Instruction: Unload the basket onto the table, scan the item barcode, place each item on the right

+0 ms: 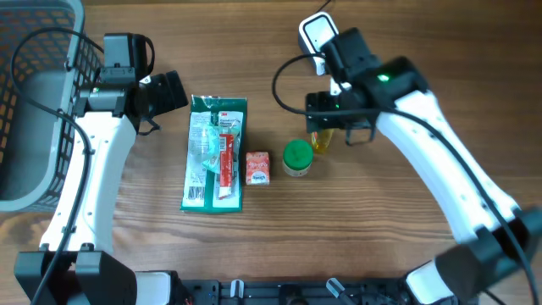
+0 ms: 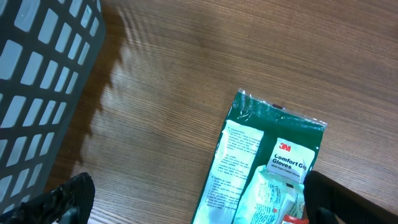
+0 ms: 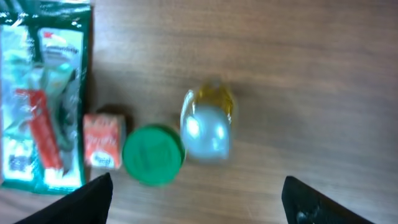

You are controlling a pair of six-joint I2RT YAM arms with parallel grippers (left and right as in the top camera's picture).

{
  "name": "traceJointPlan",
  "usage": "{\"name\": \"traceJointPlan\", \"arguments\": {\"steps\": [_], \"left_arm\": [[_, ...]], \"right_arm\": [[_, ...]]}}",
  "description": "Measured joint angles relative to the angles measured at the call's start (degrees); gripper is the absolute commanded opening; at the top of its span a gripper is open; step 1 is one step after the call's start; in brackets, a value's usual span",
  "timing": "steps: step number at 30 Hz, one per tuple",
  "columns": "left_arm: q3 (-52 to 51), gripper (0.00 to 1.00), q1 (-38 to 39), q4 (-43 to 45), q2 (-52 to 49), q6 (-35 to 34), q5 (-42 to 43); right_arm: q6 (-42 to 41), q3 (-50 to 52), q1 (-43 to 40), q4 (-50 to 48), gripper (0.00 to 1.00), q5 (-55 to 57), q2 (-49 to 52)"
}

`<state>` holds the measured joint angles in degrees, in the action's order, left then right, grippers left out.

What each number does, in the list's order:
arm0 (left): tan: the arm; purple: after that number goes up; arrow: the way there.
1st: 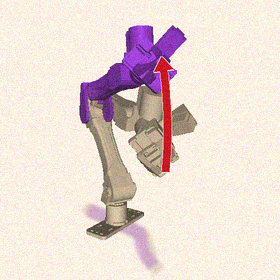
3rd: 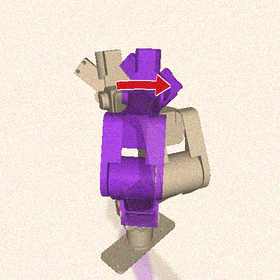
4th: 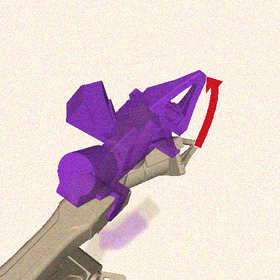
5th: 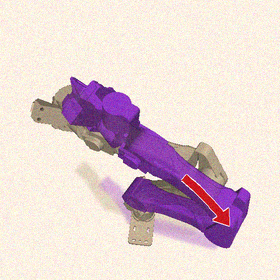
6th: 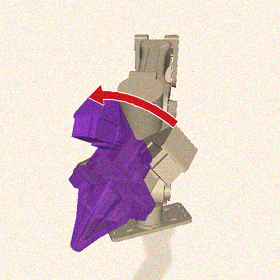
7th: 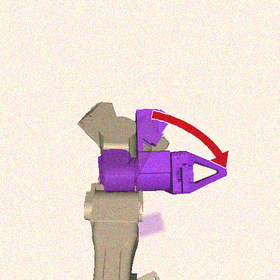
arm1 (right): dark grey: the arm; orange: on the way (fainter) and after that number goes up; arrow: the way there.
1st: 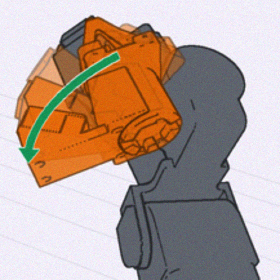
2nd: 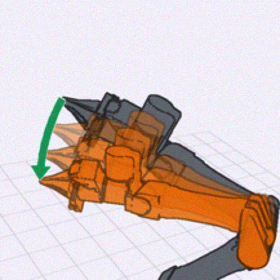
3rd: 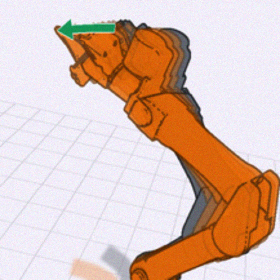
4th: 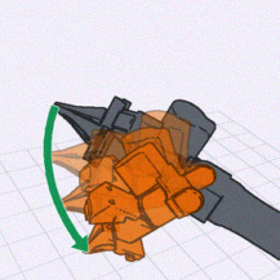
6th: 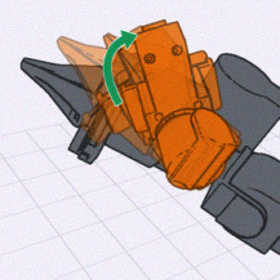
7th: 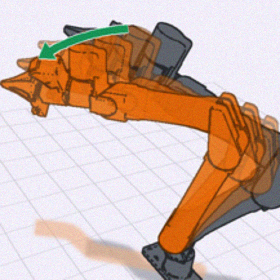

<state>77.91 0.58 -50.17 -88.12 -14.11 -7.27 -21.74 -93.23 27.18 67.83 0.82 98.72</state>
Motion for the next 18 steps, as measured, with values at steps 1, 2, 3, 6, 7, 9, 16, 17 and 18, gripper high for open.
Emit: {"name": "traceJointPlan", "arguments": {"steps": [1, 2, 3, 6, 7, 9, 16, 17, 18], "left_arm": [[0.0, 1.0, 0.0, 0.0, 0.0, 0.0, 0.0], [0.0, 1.0, 0.0, 0.0, 0.0, 0.02, 0.0], [0.0, 1.0, 0.0, 0.0, 0.0, 0.0, 0.0], [0.0, 1.0, 0.0, 0.0, 0.0, 0.0, 0.0], [0.0, 1.0, 0.0, 0.0, 0.0, 0.0, 0.0], [0.0, 1.0, 0.0, 0.0, 0.0, 0.0, 0.0], [0.0, 1.0, 0.0, 0.0, 0.0, 0.0, 0.0], [0.0, 1.0, 0.0, 0.0, 0.0, 0.0, 0.0], [0.0, 1.0, 0.0, 0.0, 0.0, 0.02, 0.0]], "right_arm": [[0.0, 0.0, 0.0, -0.5, 0.89, 0.48, 1.49], [0.02, 0.02, 0.0, -0.74, 0.9, 0.81, 2.43], [0.0, 0.02, 0.0, -0.87, 0.9, 1.4, 3.34], [0.02, 0.07, -0.02, -1.88, 0.9, 3.06, 4.26], [0.0, 0.07, -0.02, -2.54, 0.89, 3.26, 4.26], [0.0, 0.07, 0.0, -3.1, 0.91, 3.63, 4.26], [-0.44, 0.28, 0.0, -3.91, 0.91, 4.0, 4.26], [-0.61, 0.7, -0.02, -4.31, 0.91, 4.04, 4.26], [-0.76, 1.11, 0.0, -4.68, 0.9, 4.17, 4.26]]}}
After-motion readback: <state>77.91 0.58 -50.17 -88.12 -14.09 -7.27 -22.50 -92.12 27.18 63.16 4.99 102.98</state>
